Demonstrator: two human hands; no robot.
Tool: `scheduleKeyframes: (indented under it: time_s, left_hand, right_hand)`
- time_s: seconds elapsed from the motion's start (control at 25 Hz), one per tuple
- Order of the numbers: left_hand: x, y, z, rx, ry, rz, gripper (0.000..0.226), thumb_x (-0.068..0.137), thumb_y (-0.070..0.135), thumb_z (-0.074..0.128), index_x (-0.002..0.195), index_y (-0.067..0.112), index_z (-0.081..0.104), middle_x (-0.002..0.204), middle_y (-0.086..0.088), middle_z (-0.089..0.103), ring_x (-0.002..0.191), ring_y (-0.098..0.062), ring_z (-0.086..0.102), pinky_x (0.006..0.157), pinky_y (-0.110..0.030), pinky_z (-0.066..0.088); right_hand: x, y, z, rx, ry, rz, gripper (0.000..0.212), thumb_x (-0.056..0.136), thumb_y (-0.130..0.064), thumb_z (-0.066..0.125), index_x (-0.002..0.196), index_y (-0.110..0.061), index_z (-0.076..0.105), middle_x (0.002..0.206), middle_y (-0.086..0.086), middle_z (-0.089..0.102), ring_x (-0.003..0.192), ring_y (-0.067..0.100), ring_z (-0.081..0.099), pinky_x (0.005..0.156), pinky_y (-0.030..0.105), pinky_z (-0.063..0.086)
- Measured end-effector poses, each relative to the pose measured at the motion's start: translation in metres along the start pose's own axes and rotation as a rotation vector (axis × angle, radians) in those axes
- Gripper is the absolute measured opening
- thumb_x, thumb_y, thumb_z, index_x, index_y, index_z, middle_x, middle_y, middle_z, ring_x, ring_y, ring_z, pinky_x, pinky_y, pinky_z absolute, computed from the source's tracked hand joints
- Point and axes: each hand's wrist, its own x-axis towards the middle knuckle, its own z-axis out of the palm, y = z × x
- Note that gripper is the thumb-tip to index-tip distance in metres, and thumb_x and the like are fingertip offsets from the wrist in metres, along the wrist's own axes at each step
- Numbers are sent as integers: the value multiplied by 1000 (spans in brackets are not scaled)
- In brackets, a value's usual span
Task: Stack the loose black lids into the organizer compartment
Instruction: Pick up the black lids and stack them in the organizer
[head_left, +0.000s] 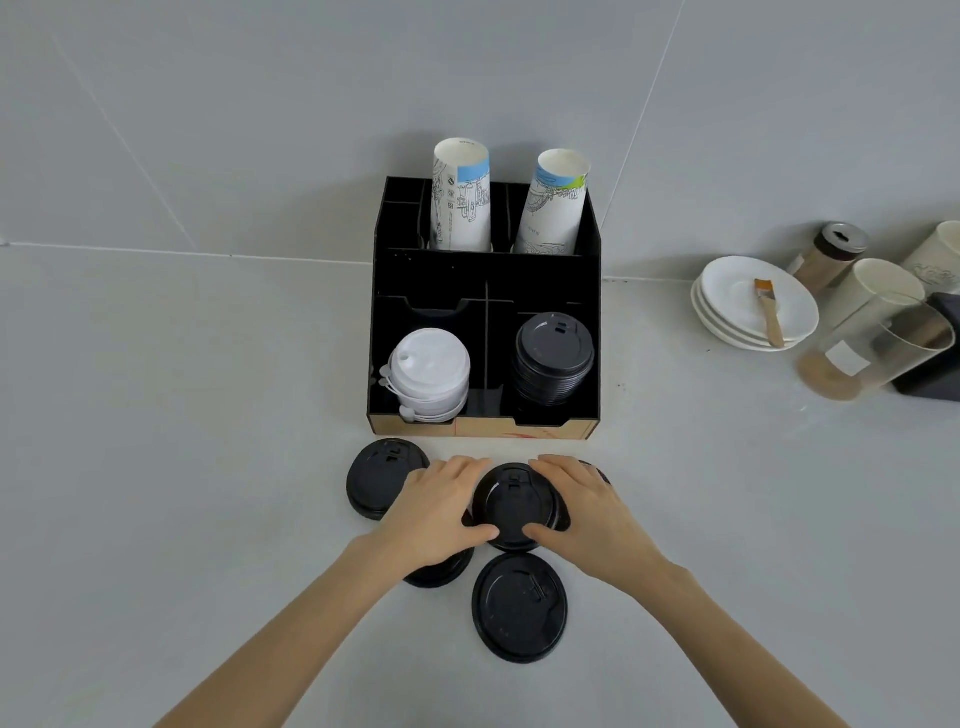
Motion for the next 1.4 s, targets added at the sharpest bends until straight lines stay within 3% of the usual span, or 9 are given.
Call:
scheduleKeyframes:
  time_s: [0.52, 0.8, 1.04, 1.4]
  left_hand:
    - [6, 0, 14, -30, -15, 18, 71, 83, 39, 55, 139, 20, 15, 147, -3, 29, 130, -23, 33, 110, -39, 25]
    - [6, 2, -7, -132, 106, 81, 70, 82, 39, 58, 138, 21, 21, 145, 1, 31, 131, -20, 32, 110, -38, 26]
    - [13, 10, -40, -236, 227, 175, 67, 80, 32, 63, 136, 19, 28, 143, 0, 34, 131, -15, 31, 109, -29, 25]
    - [43, 23, -76, -238, 317, 188, 62, 80, 29, 64, 133, 16, 34, 140, -3, 38, 126, -20, 39, 108, -40, 34]
  right_hand:
    - [-1, 5, 10, 79, 24, -37, 64, 79, -24, 63, 134, -19, 32, 143, -2, 36, 131, 16, 31, 112, 33, 23]
    - [-1, -1, -10, 170, 111, -77, 61, 78, -25, 66, 131, -19, 37, 138, -3, 42, 126, 15, 37, 110, 29, 30]
    - [3, -5, -37, 200, 247, -91, 61, 78, -27, 67, 130, -19, 38, 139, -4, 41, 127, 10, 35, 102, 17, 24]
    - [26, -5, -72, 210, 377, -81, 56, 78, -22, 67, 128, -15, 43, 138, 0, 44, 127, 15, 41, 104, 22, 29]
